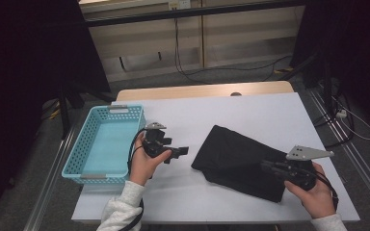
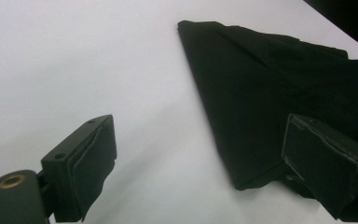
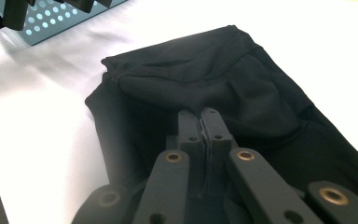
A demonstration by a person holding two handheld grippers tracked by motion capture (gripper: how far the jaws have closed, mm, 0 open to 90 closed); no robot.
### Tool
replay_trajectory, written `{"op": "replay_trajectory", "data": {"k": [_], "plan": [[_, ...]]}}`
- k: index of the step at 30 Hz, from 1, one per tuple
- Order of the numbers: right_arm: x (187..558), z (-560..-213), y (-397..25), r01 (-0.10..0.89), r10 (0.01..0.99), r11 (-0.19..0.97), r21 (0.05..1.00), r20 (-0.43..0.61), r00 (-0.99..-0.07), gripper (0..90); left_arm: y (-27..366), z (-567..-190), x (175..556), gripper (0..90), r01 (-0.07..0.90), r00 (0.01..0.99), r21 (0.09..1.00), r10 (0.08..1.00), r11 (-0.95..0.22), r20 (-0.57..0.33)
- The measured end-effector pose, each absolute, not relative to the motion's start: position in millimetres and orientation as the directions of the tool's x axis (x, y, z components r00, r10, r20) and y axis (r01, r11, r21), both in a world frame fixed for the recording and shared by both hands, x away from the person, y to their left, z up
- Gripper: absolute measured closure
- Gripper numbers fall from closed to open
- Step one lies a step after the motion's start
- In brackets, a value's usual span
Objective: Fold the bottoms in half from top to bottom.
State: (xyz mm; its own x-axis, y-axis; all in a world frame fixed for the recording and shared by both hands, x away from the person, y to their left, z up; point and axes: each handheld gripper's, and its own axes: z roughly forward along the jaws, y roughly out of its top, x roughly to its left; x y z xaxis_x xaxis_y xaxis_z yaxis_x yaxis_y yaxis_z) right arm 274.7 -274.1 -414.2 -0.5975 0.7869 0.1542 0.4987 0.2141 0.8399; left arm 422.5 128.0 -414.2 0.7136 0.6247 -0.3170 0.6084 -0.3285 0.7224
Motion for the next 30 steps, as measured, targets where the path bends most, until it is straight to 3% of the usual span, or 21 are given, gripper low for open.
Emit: {"op": "replay_trajectory", "data": {"k": [30], "plan": [[258.4,-411.8,-289.7,0.5,0.806,0.188,0.845,0.157,-0.57,89.2,122.8,-413.1,424.2,9.8,0.603,0.72,0.726,0.618,-0.332,-0.316]]}}
